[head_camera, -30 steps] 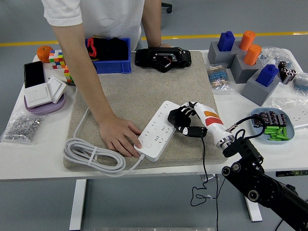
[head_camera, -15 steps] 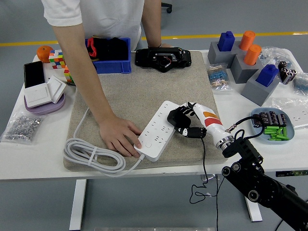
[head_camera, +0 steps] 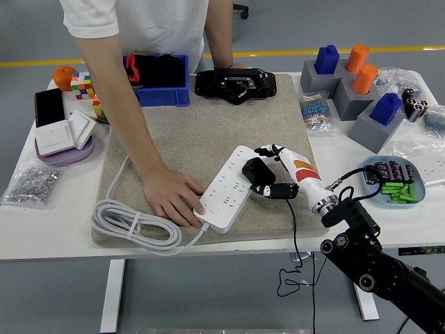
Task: Press the white button,pick up the black plug,place it near the board,insert it into the board
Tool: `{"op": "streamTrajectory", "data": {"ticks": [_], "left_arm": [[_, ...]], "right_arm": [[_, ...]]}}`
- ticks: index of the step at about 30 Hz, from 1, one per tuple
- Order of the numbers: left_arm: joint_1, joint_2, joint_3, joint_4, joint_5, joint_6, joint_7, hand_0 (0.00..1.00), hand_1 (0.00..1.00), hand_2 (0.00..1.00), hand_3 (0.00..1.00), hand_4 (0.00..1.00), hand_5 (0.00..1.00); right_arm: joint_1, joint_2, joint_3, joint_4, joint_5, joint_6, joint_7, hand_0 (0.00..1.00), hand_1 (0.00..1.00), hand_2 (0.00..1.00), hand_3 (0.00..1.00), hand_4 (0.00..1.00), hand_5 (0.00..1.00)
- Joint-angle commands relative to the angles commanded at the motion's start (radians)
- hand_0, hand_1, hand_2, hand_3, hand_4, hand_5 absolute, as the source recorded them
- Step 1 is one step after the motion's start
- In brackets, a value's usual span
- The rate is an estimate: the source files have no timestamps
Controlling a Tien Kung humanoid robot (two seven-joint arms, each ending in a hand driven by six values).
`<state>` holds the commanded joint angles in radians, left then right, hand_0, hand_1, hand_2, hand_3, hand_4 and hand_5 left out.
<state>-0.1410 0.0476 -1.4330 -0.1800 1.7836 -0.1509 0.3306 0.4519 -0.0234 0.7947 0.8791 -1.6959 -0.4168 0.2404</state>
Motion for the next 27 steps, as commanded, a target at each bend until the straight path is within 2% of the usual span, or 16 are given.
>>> {"op": "streamTrajectory", "data": {"ticks": [5, 6, 11, 12, 17, 18, 27], "left_arm": [[0.003, 0.0, -0.001, 0.0, 0.002, 0.0, 0.0, 0.691, 0.637, 0.613, 0.637, 0.563, 0.185], [0.002, 0.0, -0.002, 0.0, 0.003, 0.0, 0.0, 0.691, 0.638, 0.613, 0.638, 0.563, 0.184], [0.002, 0.003, -0.002, 0.0, 0.007, 0.0, 0.0, 0.691, 0.638, 0.613, 0.638, 0.563, 0.184], [0.002, 0.004, -0.002, 0.0, 0.008, 0.0, -0.001, 0.691, 0.638, 0.613, 0.637, 0.564, 0.186], [0.002, 0.006, -0.004, 0.0, 0.011, 0.001, -0.001, 0.691, 0.638, 0.613, 0.637, 0.564, 0.186], [0.003, 0.006, -0.003, 0.0, 0.011, 0.001, -0.001, 0.691, 0.638, 0.613, 0.637, 0.564, 0.185], [0.003, 0.008, -0.001, 0.0, 0.011, 0.002, -0.004, 0.69, 0.638, 0.613, 0.637, 0.563, 0.183]], "right_arm": [[-0.017, -0.011, 0.02, 0.063, -0.004, 0.018, -0.012, 0.752, 0.784, 0.761, 0.771, 0.998, 0.22], [-0.021, -0.016, 0.025, 0.081, -0.003, 0.021, -0.013, 0.845, 0.867, 0.829, 0.819, 0.998, 0.337], [-0.054, -0.045, 0.048, 0.169, -0.011, 0.044, -0.015, 0.845, 0.867, 0.829, 0.819, 0.998, 0.337], [-0.061, -0.05, 0.05, 0.182, -0.013, 0.049, -0.013, 0.91, 0.906, 0.854, 0.827, 0.998, 0.422], [-0.104, -0.081, 0.052, 0.227, -0.003, 0.069, 0.019, 0.91, 0.906, 0.854, 0.827, 0.998, 0.422], [-0.117, -0.089, 0.051, 0.236, 0.002, 0.072, 0.03, 0.935, 0.918, 0.86, 0.828, 0.998, 0.607], [-0.181, -0.124, 0.043, 0.277, 0.0, 0.076, 0.043, 0.942, 0.92, 0.859, 0.817, 0.998, 0.583]]}}
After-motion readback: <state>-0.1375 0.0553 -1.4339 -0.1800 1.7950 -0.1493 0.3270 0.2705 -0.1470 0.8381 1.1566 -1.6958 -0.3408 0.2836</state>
